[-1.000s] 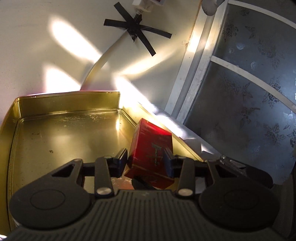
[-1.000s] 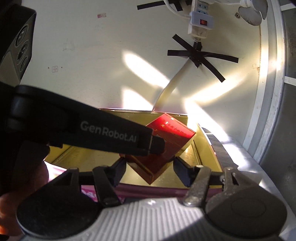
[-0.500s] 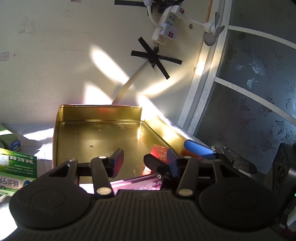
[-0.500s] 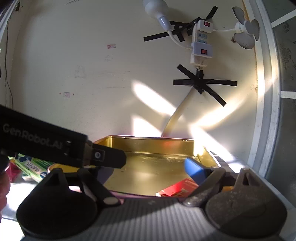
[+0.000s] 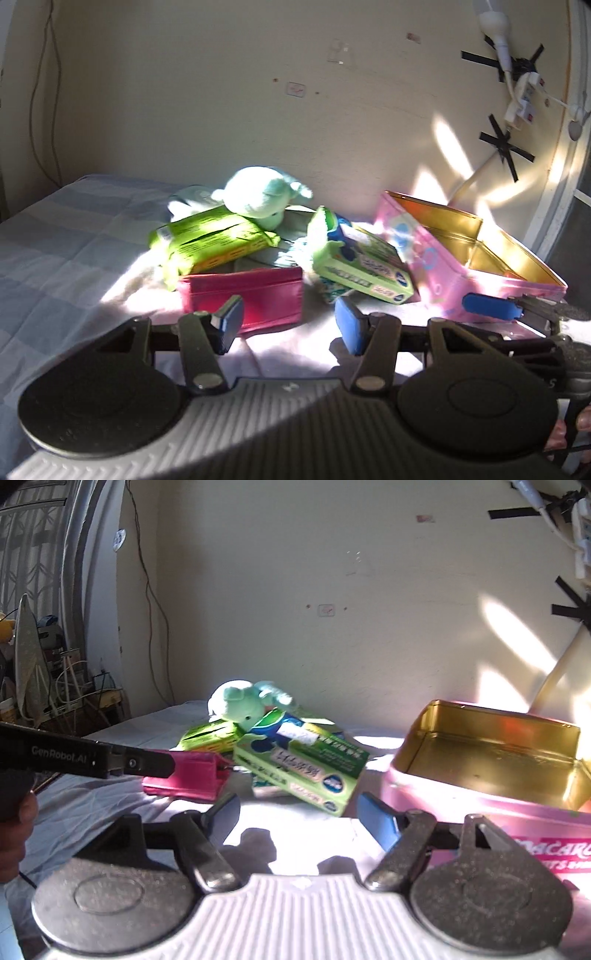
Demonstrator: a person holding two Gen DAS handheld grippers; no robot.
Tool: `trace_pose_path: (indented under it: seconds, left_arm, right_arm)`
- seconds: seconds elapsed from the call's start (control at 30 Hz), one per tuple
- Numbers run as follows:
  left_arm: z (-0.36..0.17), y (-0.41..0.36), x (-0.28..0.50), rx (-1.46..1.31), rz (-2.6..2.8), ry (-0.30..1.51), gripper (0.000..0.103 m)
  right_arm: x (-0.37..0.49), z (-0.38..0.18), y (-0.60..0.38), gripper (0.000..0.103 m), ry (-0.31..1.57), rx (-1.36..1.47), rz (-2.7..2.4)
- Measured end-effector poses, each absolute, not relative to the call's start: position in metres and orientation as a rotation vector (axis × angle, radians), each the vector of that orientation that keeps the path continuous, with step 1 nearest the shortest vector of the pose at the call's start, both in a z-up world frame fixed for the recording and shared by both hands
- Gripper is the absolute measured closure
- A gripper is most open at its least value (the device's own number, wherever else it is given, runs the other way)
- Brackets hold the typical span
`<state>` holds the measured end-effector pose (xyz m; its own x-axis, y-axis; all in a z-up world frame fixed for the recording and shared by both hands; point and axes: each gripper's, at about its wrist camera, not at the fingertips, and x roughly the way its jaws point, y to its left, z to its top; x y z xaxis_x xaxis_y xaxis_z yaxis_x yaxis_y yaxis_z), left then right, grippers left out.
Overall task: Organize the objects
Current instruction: 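Grasp the dark pink pouch with the left gripper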
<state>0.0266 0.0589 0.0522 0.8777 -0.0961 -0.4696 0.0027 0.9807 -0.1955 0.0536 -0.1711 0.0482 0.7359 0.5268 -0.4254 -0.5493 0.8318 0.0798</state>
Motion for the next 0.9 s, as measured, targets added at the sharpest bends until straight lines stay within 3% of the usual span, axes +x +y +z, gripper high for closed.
trace_pose_path:
  seconds: [0.23, 0.43, 0.53, 0.73, 0.9]
  left_arm:
    - [0.041, 0.111, 0.037, -0.247, -0.015, 0.493, 0.048]
    - [0.023, 0.116, 0.070, -0.320, -0.106, 0.543, 0.048]
    - [0.020, 0.110, 0.073, -0.318, -0.128, 0.552, 0.059]
    - [0.031, 0.099, 0.038, -0.309, -0.207, 0.530, 0.064]
    - [0.028, 0.067, 0.005, -0.261, -0.310, 0.577, 0.064]
  right_arm:
    - [0.085, 0.044, -0.098, 0.044, 0.562, -0.008, 0.715]
    - [0.137, 0.030, -0.075, 0.045, 0.704, 0.160, 0.718]
    - [0.151, 0.021, -0.073, 0.066, 0.763, 0.253, 0.769]
    - [0.108, 0.036, -0.084, 0.075, 0.674, 0.121, 0.744]
    - [0.057, 0.039, -0.122, 0.075, 0.650, 0.071, 0.727]
